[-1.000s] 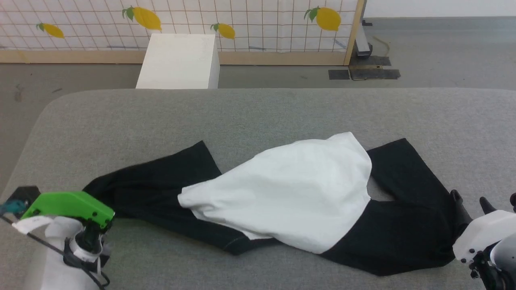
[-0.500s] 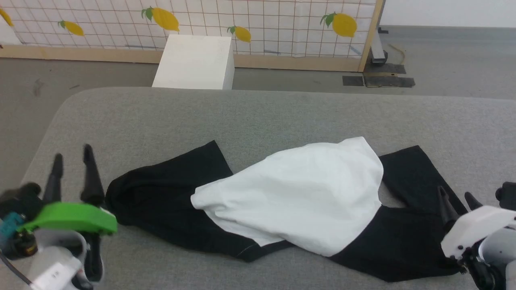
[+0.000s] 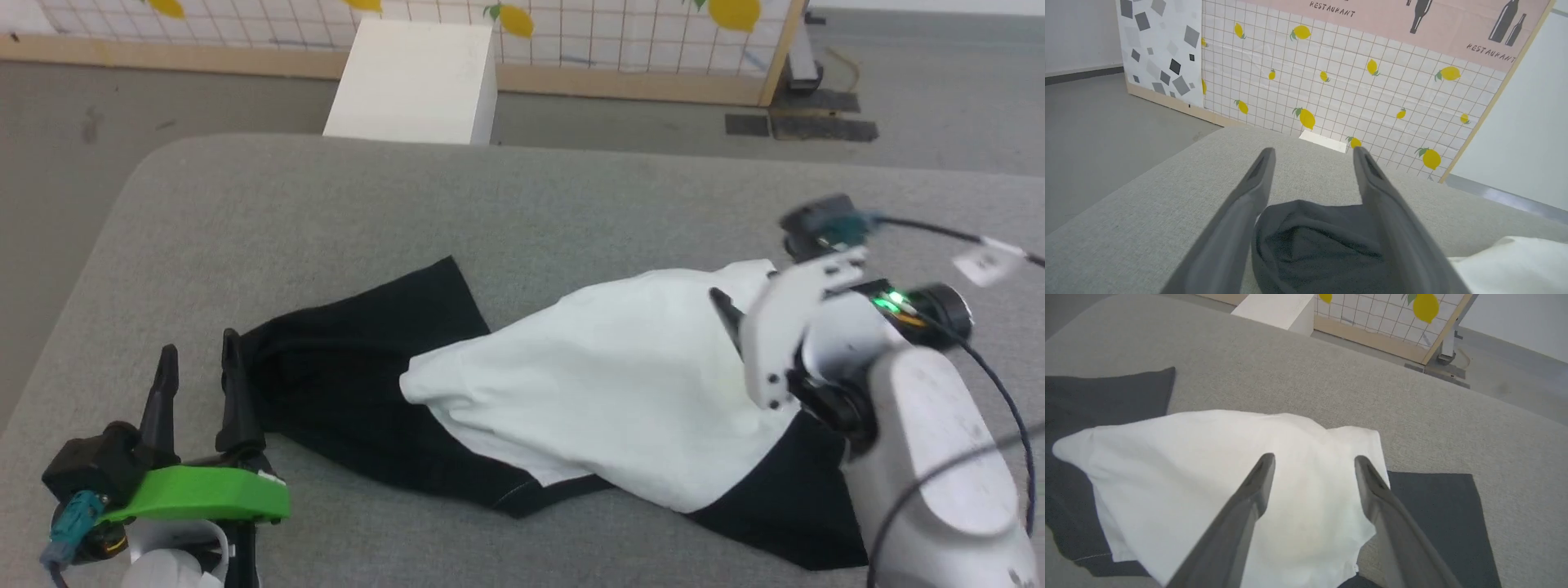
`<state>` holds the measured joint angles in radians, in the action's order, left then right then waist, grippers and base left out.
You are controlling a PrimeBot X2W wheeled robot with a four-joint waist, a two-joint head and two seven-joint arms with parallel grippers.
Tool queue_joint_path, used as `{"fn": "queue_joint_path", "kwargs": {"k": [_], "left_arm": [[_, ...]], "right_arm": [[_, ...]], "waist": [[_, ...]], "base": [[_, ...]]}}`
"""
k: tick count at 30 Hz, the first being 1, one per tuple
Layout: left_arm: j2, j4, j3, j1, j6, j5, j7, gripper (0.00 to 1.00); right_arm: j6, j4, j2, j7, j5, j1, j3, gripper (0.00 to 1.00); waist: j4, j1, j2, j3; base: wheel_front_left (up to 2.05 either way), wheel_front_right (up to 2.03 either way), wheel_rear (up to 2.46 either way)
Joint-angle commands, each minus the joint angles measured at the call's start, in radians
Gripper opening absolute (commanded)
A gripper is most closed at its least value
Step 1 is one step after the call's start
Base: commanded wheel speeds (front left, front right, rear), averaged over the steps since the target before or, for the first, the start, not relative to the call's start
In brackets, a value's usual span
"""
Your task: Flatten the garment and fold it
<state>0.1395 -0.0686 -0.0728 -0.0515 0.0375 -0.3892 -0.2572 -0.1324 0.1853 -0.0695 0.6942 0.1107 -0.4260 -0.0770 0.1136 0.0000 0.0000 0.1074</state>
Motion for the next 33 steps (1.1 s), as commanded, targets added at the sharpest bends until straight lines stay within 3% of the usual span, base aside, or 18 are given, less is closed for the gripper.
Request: {"fn": "queue_joint_path", "kwargs": {"k": [1,10,22,23,24,28,33], "left_arm": [[-0.012,0.008,-0.011,-0.005,0.012,0.008,-0.004,1.0],[-0.054,0.007,-0.019,-0.073,0.064,0.043,-0.004,1.0],[-0.074,-0.034,0.001,-0.12,0.089,0.081,-0.004,1.0],[-0.075,-0.037,0.002,-0.122,0.09,0.083,-0.004,1.0],[-0.075,-0.038,0.004,-0.124,0.09,0.084,-0.004,1.0],[-0.079,-0.044,0.014,-0.132,0.092,0.085,-0.004,1.0],[-0.081,-0.049,0.039,-0.149,0.093,0.076,-0.004,1.0]], "right_arm": [[0.002,0.026,-0.011,0.032,-0.004,-0.041,-0.032,1.0],[0.002,0.222,-0.04,0.172,0.01,-0.198,-0.234,1.0],[0.002,0.371,-0.097,0.268,0.123,-0.187,-0.469,0.99],[0.002,0.367,-0.105,0.271,0.137,-0.195,-0.476,0.1],[0.002,0.362,-0.112,0.263,0.143,-0.205,-0.472,0.0],[0.002,0.356,-0.129,0.212,0.136,-0.254,-0.391,0.0],[0.002,0.362,-0.107,0.111,0.022,-0.355,-0.199,0.0]], "waist": [[0.033,0.0,0.0,0.046],[0.113,0.0,0.0,0.155],[0.158,0.0,0.0,0.217],[0.159,0.0,0.0,0.217],[0.161,0.0,0.0,0.218],[0.171,0.0,0.0,0.218],[0.193,0.0,0.0,0.233]], "base": [[0.0,0.0,0.0],[0.0,0.0,0.0],[0.0,0.0,0.0],[0.0,0.0,0.0],[0.0,0.0,0.0],[0.0,0.0,0.0],[0.0,0.0,0.0]]}}
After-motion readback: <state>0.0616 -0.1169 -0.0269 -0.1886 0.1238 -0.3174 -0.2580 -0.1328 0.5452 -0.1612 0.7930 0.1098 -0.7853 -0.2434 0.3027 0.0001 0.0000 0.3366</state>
